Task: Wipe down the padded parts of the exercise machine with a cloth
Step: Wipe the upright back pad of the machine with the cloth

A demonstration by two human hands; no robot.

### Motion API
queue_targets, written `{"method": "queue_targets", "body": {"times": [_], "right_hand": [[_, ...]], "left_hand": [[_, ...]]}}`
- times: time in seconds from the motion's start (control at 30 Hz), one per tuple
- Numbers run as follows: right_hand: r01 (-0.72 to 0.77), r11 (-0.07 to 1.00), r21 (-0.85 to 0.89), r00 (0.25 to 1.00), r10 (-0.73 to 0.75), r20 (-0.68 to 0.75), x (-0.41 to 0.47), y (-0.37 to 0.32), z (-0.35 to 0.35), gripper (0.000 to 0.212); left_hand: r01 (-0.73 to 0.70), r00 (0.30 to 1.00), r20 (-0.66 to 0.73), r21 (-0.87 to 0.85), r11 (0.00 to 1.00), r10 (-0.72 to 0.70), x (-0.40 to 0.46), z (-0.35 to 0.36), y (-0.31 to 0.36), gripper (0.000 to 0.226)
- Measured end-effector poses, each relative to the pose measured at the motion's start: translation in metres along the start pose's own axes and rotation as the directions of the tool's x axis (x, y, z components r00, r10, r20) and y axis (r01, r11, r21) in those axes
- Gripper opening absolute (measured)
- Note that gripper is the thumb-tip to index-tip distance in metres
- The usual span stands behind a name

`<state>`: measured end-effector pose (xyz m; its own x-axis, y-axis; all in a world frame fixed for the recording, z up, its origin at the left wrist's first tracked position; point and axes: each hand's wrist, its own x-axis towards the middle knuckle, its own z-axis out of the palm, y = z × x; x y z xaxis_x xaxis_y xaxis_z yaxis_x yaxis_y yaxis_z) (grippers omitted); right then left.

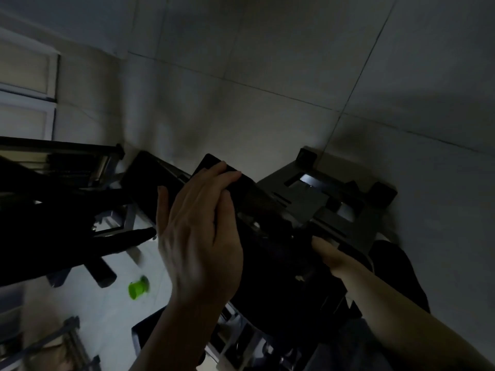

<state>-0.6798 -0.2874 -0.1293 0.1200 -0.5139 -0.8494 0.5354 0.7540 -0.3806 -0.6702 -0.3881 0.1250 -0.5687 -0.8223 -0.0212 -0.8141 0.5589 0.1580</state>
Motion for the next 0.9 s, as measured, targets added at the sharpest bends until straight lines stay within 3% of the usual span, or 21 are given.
{"method": "queue_targets", "body": {"times": [0.2, 0.33, 0.4, 0.47, 0.53, 0.6, 0.67, 0.73, 0.8, 0.87, 0.9], "right_hand": [[0.142, 0.980, 0.139, 0.989, -0.148, 0.031, -0.050, -0.021, -0.004, 0.025], [0.308, 0.879, 0.365, 0.940, -0.340, 0.024, -0.115, -0.056, 0.005, 0.030], [0.413, 0.785, 0.463, 0.884, -0.468, 0.006, -0.146, -0.072, 0.009, 0.045], [0.550, 0.710, 0.441, 0.805, -0.590, -0.054, -0.176, -0.096, 0.014, 0.045], [0.718, 0.611, 0.334, 0.658, -0.752, -0.039, -0.199, -0.120, 0.022, 0.034], [0.852, 0.506, 0.131, 0.510, -0.860, 0.002, -0.208, -0.137, 0.028, 0.025], [0.886, 0.448, -0.119, 0.455, -0.890, 0.033, -0.215, -0.147, 0.040, 0.027], [0.783, 0.316, -0.536, 0.473, -0.862, 0.182, -0.218, -0.150, 0.055, 0.045], [0.444, 0.043, -0.895, 0.582, -0.774, 0.251, -0.216, -0.147, 0.062, 0.061], [0.284, -0.009, -0.959, 0.617, -0.763, 0.190, -0.217, -0.149, 0.079, 0.063], [0.259, -0.015, -0.966, 0.561, -0.812, 0.163, -0.214, -0.151, 0.089, 0.060]], "left_hand": [[0.009, 0.999, -0.053, -0.025, 1.000, -0.011, -0.001, -0.001, 0.001, 0.037], [-0.019, 0.995, -0.100, -0.023, 1.000, 0.016, -0.001, -0.002, 0.001, 0.037], [-0.025, 0.987, -0.163, -0.111, 0.994, 0.007, -0.003, -0.001, 0.000, 0.035], [-0.025, 0.955, -0.288, -0.328, 0.944, -0.075, -0.007, -0.002, -0.003, 0.033], [-0.004, 0.904, -0.353, -0.568, 0.823, -0.240, -0.011, -0.002, -0.009, 0.034], [0.070, 0.882, -0.268, -0.739, 0.670, -0.388, -0.012, -0.004, -0.021, 0.041], [0.109, 0.890, -0.204, -0.774, 0.624, -0.408, -0.009, -0.005, -0.042, 0.050], [0.160, 0.907, -0.136, -0.765, 0.624, -0.399, 0.002, -0.006, -0.073, 0.054], [0.240, 0.912, -0.027, -0.773, 0.588, -0.408, 0.016, -0.004, -0.098, 0.053], [0.243, 0.930, 0.031, -0.800, 0.548, -0.367, 0.024, -0.003, -0.115, 0.055], [0.226, 0.940, 0.038, -0.814, 0.535, -0.339, 0.025, -0.001, -0.118, 0.055]]}}
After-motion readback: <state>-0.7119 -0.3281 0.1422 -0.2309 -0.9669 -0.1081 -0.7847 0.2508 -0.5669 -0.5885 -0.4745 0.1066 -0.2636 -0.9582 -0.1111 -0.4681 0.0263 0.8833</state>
